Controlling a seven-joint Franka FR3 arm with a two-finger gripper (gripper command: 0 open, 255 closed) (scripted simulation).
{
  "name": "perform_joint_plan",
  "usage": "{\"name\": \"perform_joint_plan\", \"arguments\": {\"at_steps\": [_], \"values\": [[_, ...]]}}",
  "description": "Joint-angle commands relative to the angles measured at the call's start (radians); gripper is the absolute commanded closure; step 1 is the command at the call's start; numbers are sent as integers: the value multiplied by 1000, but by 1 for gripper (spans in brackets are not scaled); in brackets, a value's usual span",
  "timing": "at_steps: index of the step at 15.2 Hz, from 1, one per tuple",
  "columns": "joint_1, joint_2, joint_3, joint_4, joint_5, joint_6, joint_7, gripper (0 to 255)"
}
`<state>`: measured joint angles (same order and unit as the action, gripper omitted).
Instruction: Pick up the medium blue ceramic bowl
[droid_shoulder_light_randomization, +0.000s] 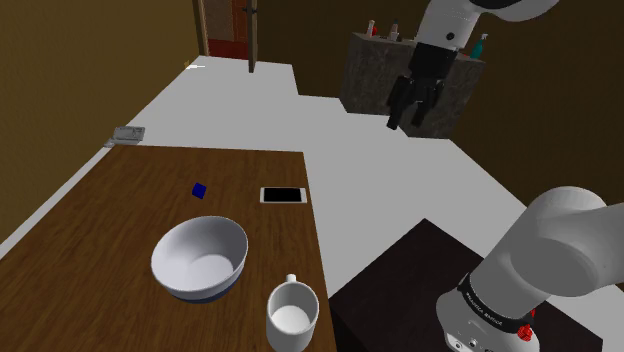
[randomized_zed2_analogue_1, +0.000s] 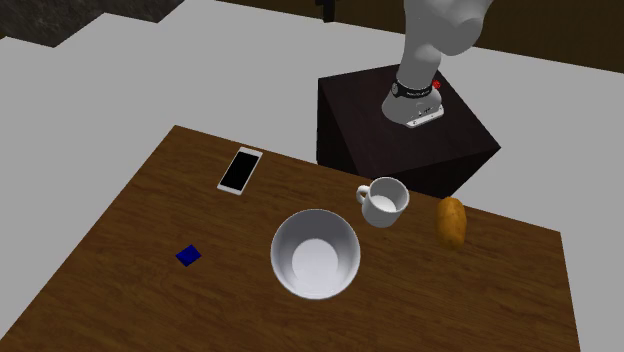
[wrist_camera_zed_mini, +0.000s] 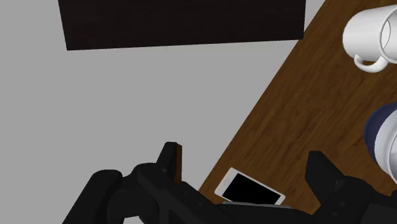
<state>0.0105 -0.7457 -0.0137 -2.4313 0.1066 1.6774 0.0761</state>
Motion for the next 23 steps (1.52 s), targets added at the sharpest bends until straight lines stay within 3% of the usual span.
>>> {"name": "perform_joint_plan", "arguments": {"at_steps": [1, 12, 18, 23], "values": [[0, 0, 0, 0, 0, 0, 0, 0], [92, 150, 179, -126, 150, 338, 163, 0], [133, 311, 280, -121, 207, 534, 248, 0], [153, 477, 363, -76, 215, 691, 329, 0]]}}
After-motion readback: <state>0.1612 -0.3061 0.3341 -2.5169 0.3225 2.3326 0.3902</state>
